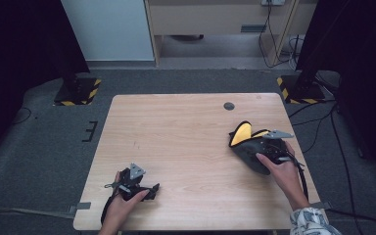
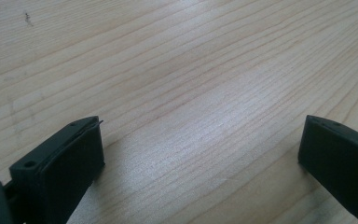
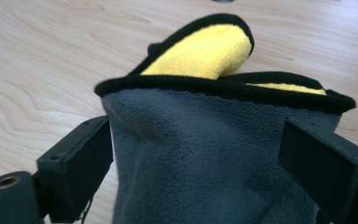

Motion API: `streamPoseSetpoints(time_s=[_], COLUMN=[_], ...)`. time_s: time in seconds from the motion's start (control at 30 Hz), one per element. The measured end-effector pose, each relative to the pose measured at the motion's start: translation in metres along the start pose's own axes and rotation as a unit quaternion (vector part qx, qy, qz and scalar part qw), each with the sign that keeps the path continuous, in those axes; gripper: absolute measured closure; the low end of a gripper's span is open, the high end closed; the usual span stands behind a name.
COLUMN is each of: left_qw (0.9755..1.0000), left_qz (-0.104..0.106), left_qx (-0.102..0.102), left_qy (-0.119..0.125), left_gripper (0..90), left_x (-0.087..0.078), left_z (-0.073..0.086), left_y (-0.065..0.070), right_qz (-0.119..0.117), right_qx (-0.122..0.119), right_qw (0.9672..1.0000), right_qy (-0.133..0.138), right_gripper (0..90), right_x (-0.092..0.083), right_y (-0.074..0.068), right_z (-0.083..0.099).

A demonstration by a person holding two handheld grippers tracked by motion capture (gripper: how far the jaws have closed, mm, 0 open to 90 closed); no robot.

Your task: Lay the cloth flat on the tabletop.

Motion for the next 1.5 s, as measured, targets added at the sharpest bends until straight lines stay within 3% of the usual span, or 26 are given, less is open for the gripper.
streamPoseSetpoints(time_s=[0.3, 0.37, 0.4, 0.47, 0.5, 0.53, 0.7, 1.03, 1.33, 1.5], left_qw=[1.0000, 1.0000, 1.0000, 1.0000, 1.0000, 1.0000, 1.0000, 1.0000, 1.0000, 1.0000], left_qz=[-0.004, -0.003, -0.003, -0.002, -0.002, -0.002, -0.002, -0.005, -0.004, -0.001], left_qx=[-0.004, -0.004, -0.003, -0.002, -0.002, -0.002, -0.002, -0.003, -0.002, 0.000], left_qy=[-0.001, 0.000, -0.001, 0.000, 0.000, 0.000, 0.000, 0.000, 0.000, 0.006], left_gripper=[0.0, 0.0, 0.0, 0.0, 0.0, 0.0, 0.0, 0.0, 0.0, 0.7], left_x=[-0.001, -0.001, -0.001, -0.001, -0.001, 0.000, 0.000, -0.002, -0.002, -0.001], left_z=[0.001, 0.001, 0.001, 0.000, 0.000, 0.000, 0.000, 0.002, 0.002, 0.001], left_y=[0.001, 0.001, 0.001, 0.001, 0.001, 0.001, 0.001, 0.003, 0.003, 0.002], right_qz=[0.003, 0.006, 0.006, 0.001, 0.001, -0.011, -0.018, -0.045, -0.056, -0.077], right_qx=[-0.009, -0.011, -0.011, -0.002, -0.002, 0.003, 0.003, -0.006, -0.010, -0.013], right_qw=[0.9997, 0.9997, 0.9997, 0.9999, 0.9999, 0.9999, 0.9998, 0.9982, 0.9966, 0.9946], right_qy=[-0.021, -0.020, -0.020, -0.016, -0.016, -0.011, -0.007, 0.040, 0.060, 0.068], right_gripper=[23.4, 37.0, 37.0, 52.4, 52.4, 62.9, 77.0, 79.1, 79.4, 79.5], right_x=[0.016, 0.018, 0.018, 0.018, 0.018, 0.017, 0.016, -0.008, -0.023, -0.029], right_y=[-0.001, -0.001, -0.001, 0.001, 0.001, 0.002, -0.001, -0.019, -0.029, -0.037], right_z=[0.007, 0.010, 0.010, 0.012, 0.012, 0.013, 0.012, -0.005, -0.022, -0.031])
Point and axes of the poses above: each handheld gripper's, and its own axes: x roughly forward along the jaws, z roughly out of its underside, y roughly to its right, the point moved 2 cm from there along x, roughly forward along the jaws, and after that the axes turned 1 degree about x, right-handed, at the moved point
